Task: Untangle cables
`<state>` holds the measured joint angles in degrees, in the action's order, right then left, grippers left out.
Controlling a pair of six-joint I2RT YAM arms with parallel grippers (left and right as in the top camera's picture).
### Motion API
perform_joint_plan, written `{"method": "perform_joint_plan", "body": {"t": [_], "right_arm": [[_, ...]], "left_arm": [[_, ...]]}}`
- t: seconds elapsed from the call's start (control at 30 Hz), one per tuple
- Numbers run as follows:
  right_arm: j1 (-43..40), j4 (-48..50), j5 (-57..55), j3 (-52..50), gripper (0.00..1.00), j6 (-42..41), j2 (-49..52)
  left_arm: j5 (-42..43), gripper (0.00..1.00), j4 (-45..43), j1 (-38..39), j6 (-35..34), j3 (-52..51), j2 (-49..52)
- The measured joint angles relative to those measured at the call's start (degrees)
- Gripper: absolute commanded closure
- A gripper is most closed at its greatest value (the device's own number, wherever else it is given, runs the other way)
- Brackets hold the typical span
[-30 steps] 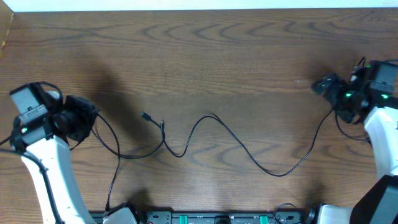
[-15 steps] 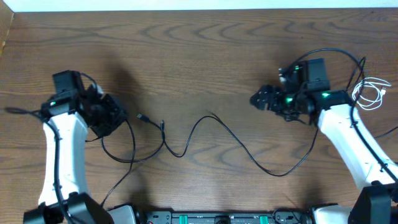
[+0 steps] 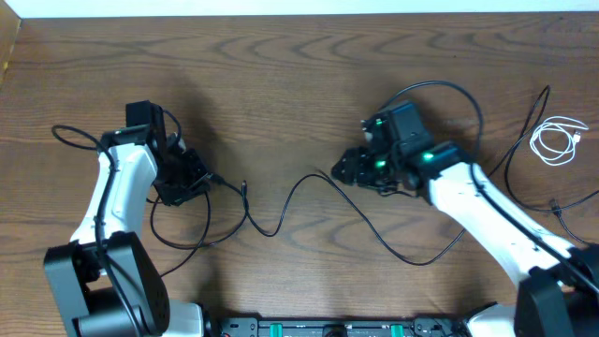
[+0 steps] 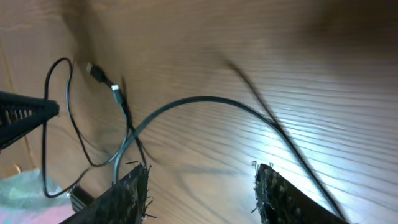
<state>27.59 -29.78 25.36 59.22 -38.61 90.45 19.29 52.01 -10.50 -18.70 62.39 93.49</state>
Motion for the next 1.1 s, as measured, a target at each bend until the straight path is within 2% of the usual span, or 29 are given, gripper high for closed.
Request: {"method": "perform_joint_plan", "body": {"t": [0.17, 0.33, 0.4, 0.47, 0.5, 0.6, 0.77, 0.9, 1.1], "right_arm": [[5.18, 8.15, 0.81, 0.00, 0.46, -3.65, 5.46], [9.66, 17.18, 1.70, -0.04, 0.45, -6.69, 9.77], [11.06, 20.02, 2.25, -0.04, 0.45, -7.45, 11.04], [12.35, 22.45, 2.47, -0.04, 0.50, -7.89, 11.96], [12.87, 23.45, 2.62, -0.04, 0.57, -8.02, 12.28], [13.86, 24.48, 2.89, -0.04, 0.82, -8.48, 12.92], [14.01, 24.02, 1.86, -0.04, 0.99, -9.09, 13.22], [13.99, 24.02, 0.74, -0.04, 0.99, -9.33, 13.22], [13.99, 24.02, 0.09, -0.04, 0.99, -9.31, 13.22]], "left_arm": [[-0.85, 0.91, -0.90, 0.13, 0.50, 0.00, 1.75], [-1.42, 0.83, -1.42, 0.13, 0.57, 0.00, 2.12], [-1.46, 0.75, -1.66, 0.13, 0.66, 0.00, 2.12], [-1.62, 0.48, -2.23, 0.13, 1.05, 0.00, 2.12], [-1.57, 0.37, -2.45, 0.13, 0.66, -0.07, 2.14], [-1.62, 0.28, -2.67, 0.13, 0.61, -0.11, 2.14], [-1.60, 0.26, -2.45, 0.13, 0.72, -0.11, 2.12], [-1.64, 0.26, 0.17, 0.13, 0.57, -0.02, 0.22], [-1.57, 0.26, 6.45, 0.13, -2.71, 0.39, -11.15]]}}
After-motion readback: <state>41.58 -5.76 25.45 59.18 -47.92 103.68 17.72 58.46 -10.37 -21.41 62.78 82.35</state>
